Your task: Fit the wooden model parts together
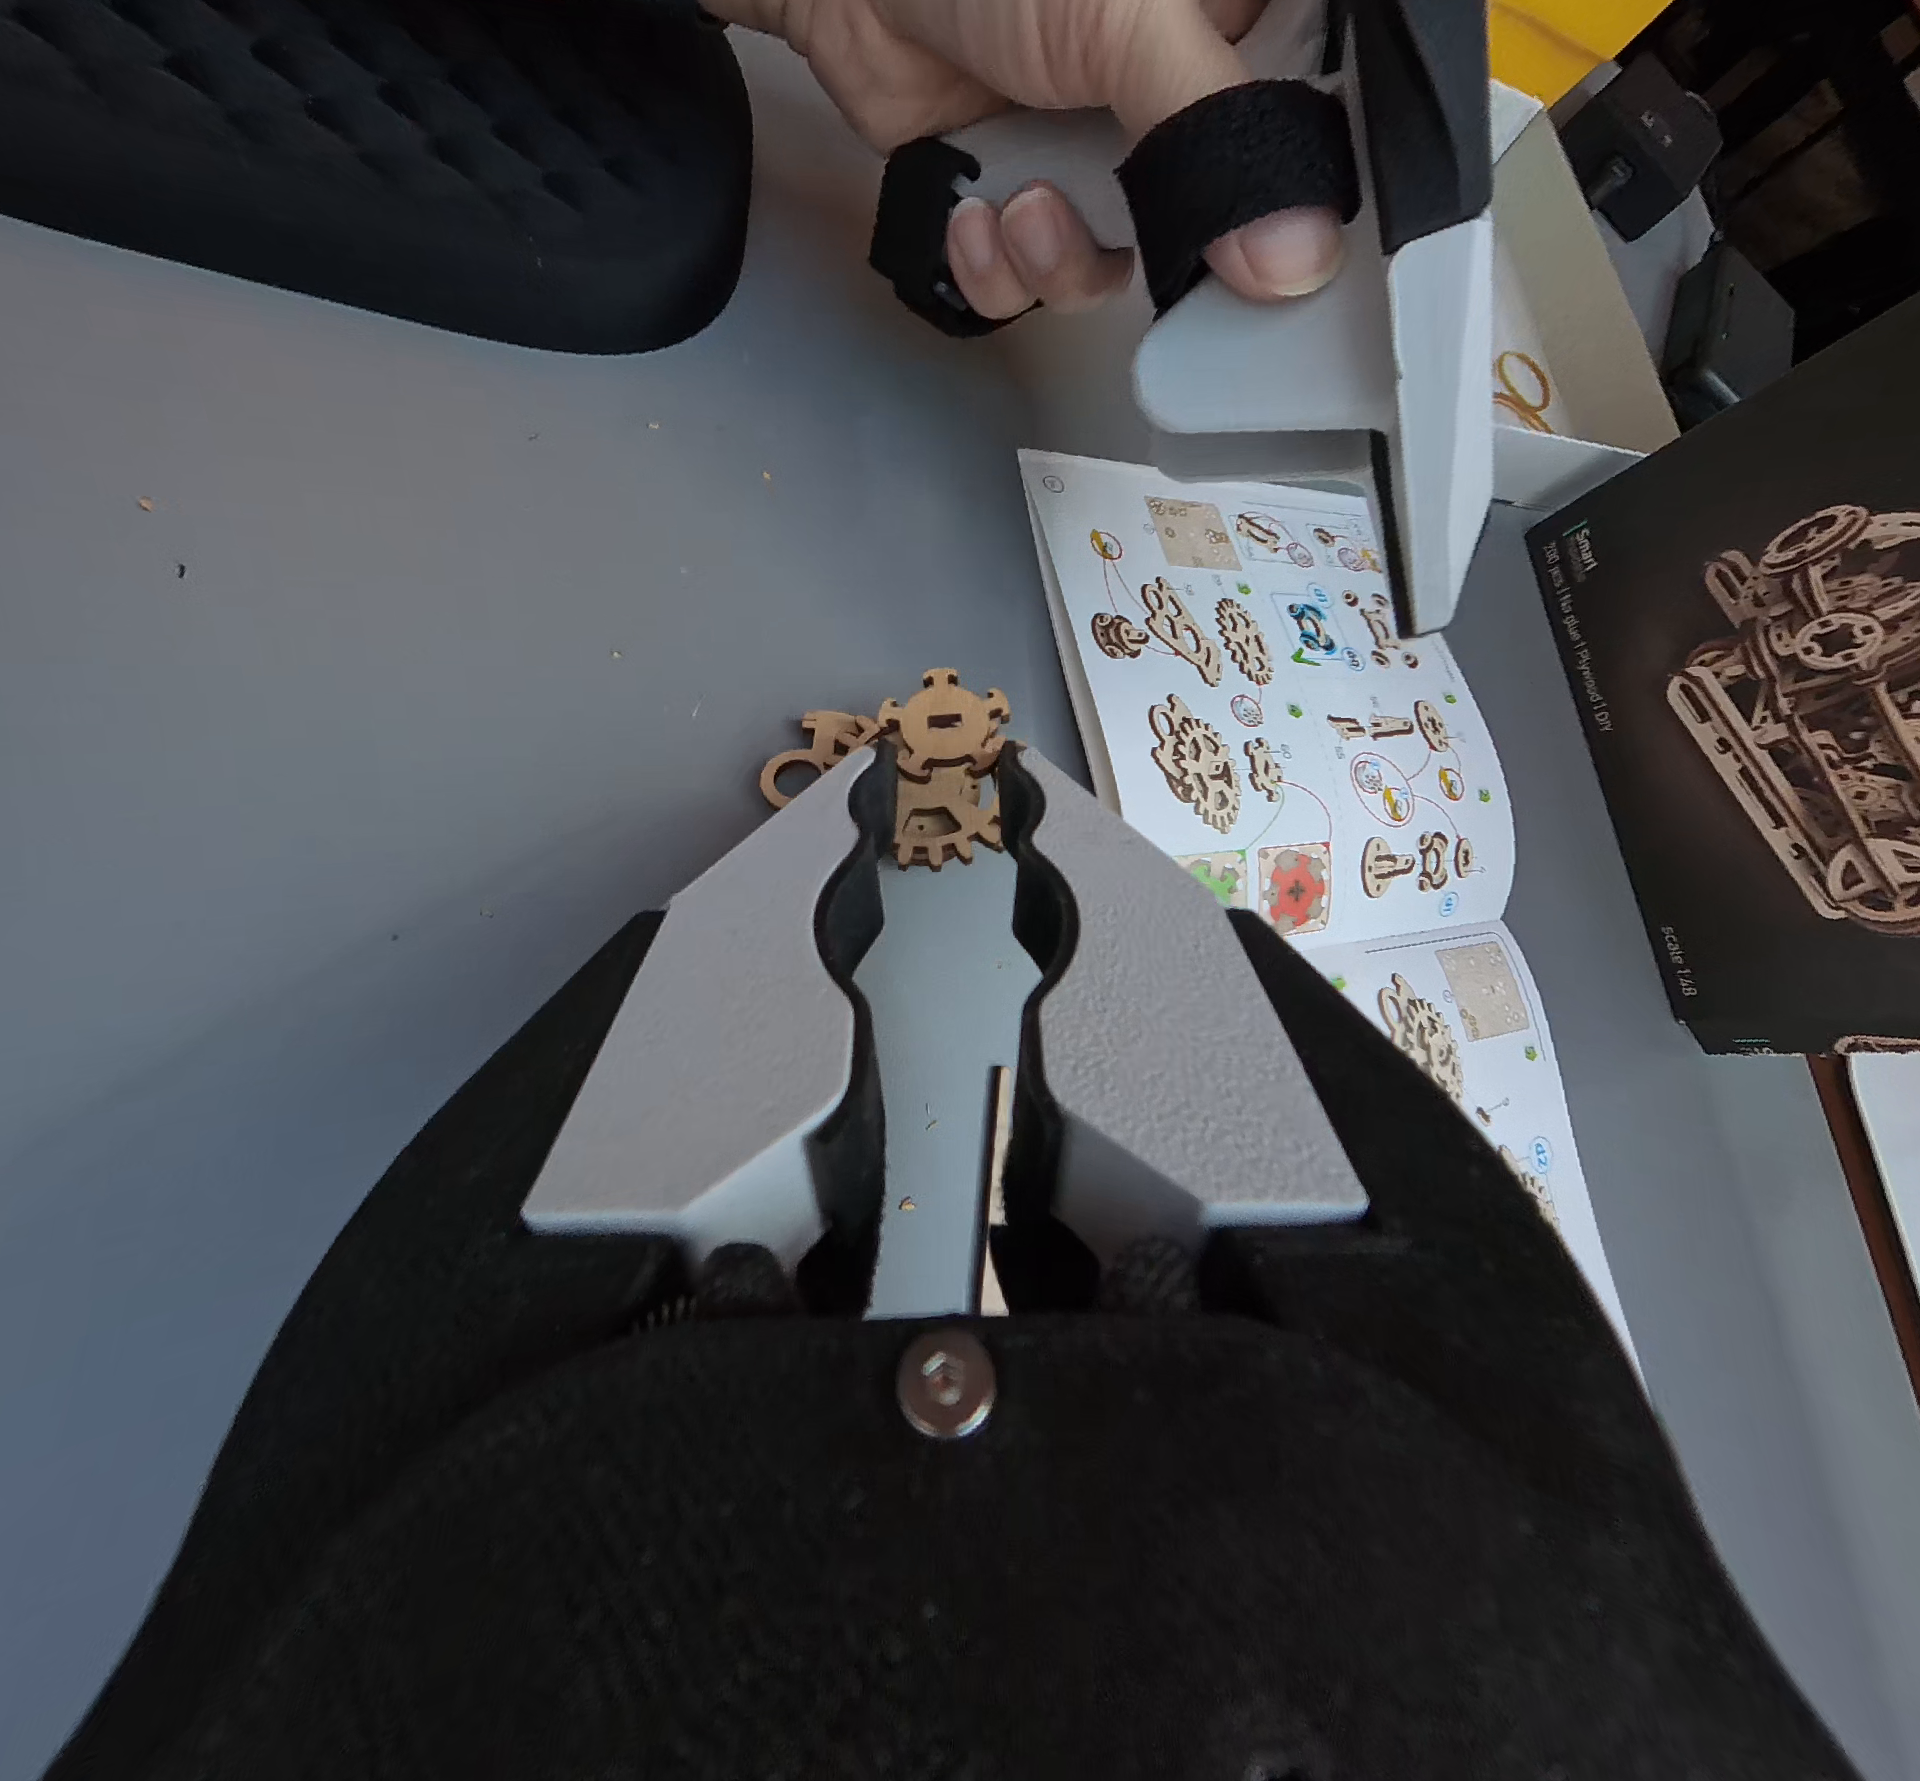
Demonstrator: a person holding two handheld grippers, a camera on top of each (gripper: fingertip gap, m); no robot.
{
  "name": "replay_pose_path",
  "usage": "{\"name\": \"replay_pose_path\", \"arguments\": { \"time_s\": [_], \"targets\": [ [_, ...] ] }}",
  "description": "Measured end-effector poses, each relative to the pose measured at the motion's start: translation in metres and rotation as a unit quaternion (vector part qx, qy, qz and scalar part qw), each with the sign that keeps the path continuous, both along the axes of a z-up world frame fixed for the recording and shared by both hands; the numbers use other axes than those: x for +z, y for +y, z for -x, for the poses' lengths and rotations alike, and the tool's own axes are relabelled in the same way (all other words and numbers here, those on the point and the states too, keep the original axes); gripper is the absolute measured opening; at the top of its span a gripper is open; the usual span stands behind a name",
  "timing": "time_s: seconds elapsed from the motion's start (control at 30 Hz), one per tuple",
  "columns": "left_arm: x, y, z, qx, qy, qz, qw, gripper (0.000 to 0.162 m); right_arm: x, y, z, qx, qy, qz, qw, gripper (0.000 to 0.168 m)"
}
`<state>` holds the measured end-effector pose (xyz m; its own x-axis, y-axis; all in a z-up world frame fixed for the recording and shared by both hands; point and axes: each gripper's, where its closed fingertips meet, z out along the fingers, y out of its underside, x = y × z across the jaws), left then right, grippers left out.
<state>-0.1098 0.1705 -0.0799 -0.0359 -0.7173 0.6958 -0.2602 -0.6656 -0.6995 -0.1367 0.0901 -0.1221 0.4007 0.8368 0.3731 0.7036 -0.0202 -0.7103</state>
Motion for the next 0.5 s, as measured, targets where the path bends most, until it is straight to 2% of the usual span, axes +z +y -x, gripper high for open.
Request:
{"name": "replay_pose_path", "arguments": {
  "time_s": [0.1, 0.23, 0.37, 0.5],
  "targets": [
    [0.024, 0.001, 0.005, -0.010, -0.073, 0.055, 0.996, 0.000, 0.017, 0.005, -0.005, -0.015, 0.017, -0.037, 0.999, 0.018],
    [0.043, -0.001, 0.010, -0.024, -0.122, 0.057, 0.991, 0.011, 0.053, 0.022, -0.028, -0.080, 0.031, -0.143, 0.986, 0.019],
    [0.043, -0.034, -0.001, -0.101, -0.121, 0.072, 0.985, 0.022, 0.087, 0.032, -0.053, -0.154, 0.074, -0.212, 0.962, 0.018],
    [0.043, -0.060, -0.015, -0.141, -0.125, 0.081, 0.979, 0.020, 0.101, 0.031, -0.060, -0.176, 0.107, -0.227, 0.952, 0.018]
  ]
}}
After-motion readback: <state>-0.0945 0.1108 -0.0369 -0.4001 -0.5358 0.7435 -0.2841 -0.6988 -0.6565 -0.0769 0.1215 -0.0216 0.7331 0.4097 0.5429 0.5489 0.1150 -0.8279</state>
